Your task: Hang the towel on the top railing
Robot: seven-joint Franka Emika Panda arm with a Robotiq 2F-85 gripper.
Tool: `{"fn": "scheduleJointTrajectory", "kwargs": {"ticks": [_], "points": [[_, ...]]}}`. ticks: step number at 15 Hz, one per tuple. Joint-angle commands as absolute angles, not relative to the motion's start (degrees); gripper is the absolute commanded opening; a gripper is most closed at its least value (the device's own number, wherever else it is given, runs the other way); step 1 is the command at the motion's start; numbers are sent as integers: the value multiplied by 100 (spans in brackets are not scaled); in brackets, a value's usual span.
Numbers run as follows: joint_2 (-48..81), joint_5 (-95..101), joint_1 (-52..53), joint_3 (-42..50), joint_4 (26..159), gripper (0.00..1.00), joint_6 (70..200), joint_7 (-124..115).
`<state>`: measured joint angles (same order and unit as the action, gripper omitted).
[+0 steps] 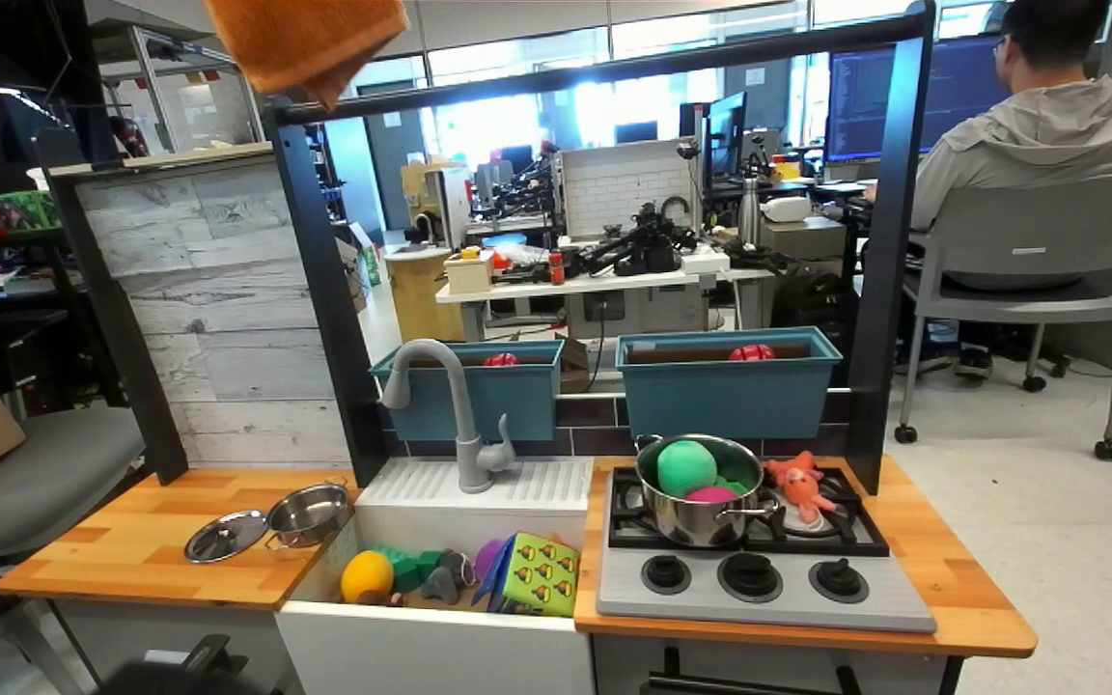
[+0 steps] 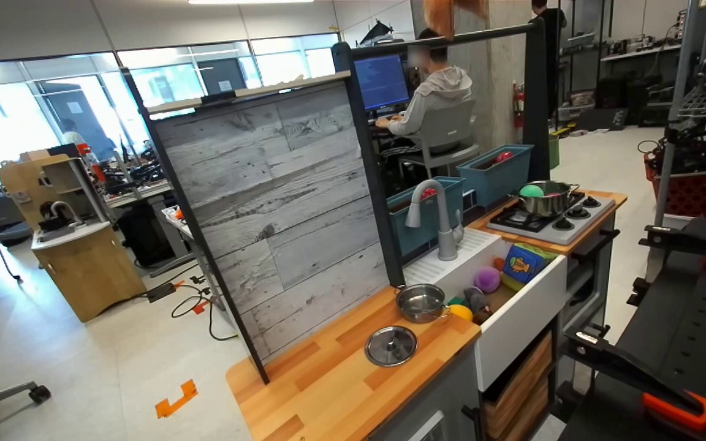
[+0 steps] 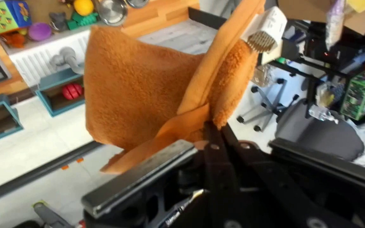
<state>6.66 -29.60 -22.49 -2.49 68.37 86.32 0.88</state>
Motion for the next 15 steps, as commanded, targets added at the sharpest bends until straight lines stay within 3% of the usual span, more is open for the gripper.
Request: {"fn": "scheduleJointTrajectory", "kwargs": {"ticks": [1,9,15], "points": [[885,-3230,-2066,-405,6133,1,9446,-100],[3008,-3012,-1203,-264,3884,1,12238,-135],[4070,-2896,-1483,-492,3127,1,11558,-254]]}}
